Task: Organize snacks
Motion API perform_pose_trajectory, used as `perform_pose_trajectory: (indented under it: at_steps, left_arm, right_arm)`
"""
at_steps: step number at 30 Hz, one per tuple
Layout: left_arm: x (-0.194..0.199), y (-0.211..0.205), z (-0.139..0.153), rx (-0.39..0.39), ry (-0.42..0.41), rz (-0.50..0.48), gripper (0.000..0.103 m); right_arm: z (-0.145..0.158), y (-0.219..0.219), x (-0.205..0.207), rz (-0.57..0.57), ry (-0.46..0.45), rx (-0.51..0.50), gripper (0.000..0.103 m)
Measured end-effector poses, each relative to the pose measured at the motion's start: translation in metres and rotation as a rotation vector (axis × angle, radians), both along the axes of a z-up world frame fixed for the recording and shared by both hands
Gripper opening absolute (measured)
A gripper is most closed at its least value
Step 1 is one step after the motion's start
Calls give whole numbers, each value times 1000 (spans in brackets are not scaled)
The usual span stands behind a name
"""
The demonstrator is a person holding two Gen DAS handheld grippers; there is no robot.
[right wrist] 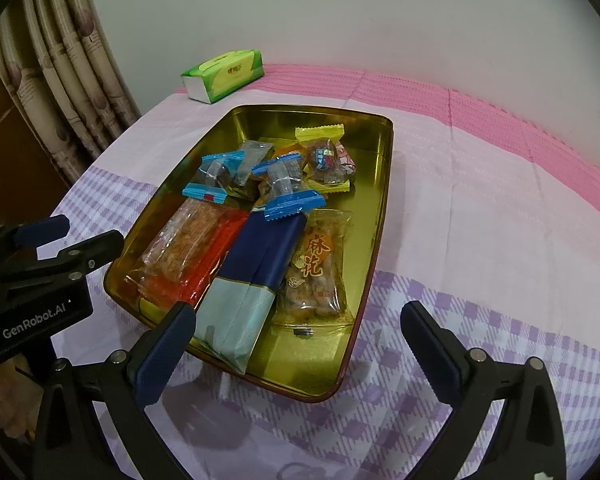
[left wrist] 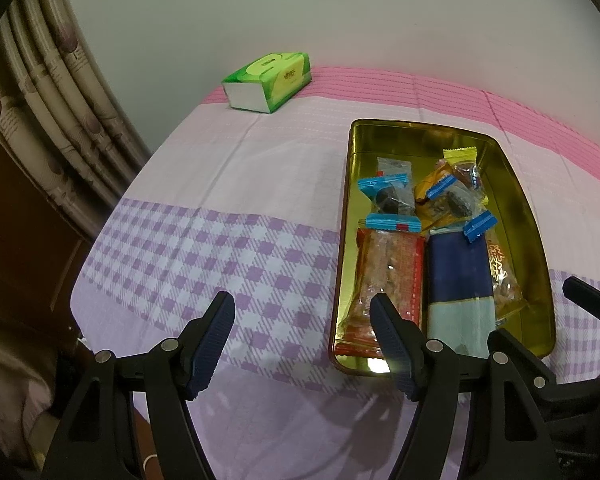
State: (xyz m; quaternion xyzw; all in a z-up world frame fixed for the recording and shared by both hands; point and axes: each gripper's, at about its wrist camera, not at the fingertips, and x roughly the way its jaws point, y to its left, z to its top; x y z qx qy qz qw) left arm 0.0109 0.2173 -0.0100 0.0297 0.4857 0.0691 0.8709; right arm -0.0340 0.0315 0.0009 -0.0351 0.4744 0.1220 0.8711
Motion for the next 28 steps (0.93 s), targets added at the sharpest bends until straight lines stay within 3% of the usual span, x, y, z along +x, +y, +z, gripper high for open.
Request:
perform_pose_trajectory:
  at_steps: [28]
  left_arm:
    - [0,-1,-1,-5,0,-15,71]
  right_arm:
    - [-2,0,1,2,8,3,101]
